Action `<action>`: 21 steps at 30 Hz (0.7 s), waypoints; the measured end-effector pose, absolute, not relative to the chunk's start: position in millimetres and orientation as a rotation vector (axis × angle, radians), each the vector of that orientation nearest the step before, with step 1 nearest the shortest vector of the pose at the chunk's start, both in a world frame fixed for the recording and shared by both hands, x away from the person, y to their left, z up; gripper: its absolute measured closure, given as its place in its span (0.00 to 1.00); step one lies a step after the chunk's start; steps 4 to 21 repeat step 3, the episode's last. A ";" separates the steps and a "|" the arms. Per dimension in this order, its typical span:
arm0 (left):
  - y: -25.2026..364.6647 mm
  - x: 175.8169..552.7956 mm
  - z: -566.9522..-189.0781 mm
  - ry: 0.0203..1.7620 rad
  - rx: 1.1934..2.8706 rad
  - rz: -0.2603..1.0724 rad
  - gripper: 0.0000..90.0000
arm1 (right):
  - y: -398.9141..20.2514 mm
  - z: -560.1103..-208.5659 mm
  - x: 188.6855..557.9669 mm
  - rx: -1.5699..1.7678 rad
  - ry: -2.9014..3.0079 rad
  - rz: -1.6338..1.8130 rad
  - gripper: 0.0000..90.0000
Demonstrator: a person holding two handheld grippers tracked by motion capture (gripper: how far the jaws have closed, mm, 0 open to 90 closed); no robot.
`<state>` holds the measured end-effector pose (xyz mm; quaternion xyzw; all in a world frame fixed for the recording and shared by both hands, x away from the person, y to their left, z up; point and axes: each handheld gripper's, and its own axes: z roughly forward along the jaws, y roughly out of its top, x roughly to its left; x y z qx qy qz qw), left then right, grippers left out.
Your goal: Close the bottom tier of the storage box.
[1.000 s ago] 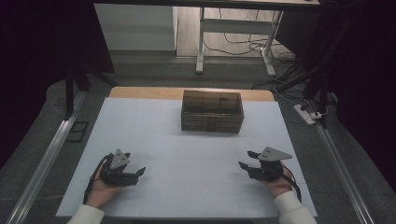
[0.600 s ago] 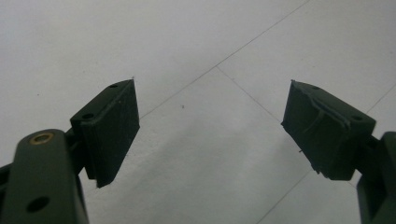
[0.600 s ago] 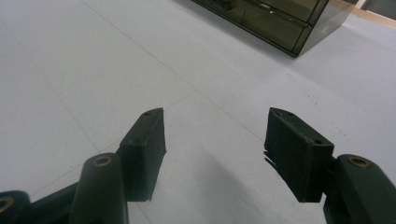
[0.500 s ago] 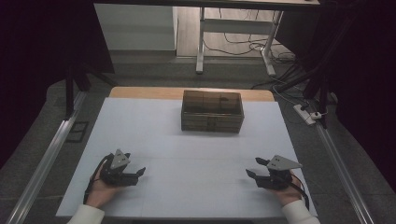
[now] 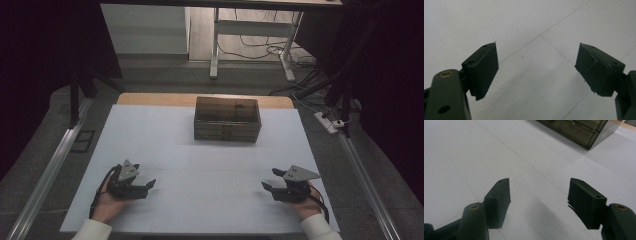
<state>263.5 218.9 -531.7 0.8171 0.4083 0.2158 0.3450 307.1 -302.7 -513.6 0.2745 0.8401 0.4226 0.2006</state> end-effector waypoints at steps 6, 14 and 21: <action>218.9 263.6 -531.7 1.061 2.121 0.561 0.20 | -302.3 -514.0 307.3 0.767 2.354 1.176 0.36; 218.9 263.6 -531.7 1.061 2.121 0.561 0.20 | -302.3 -514.0 307.3 0.767 2.354 1.176 0.36; 218.9 263.6 -531.7 1.061 2.121 0.561 0.20 | -302.3 -514.0 307.3 0.767 2.354 1.176 0.36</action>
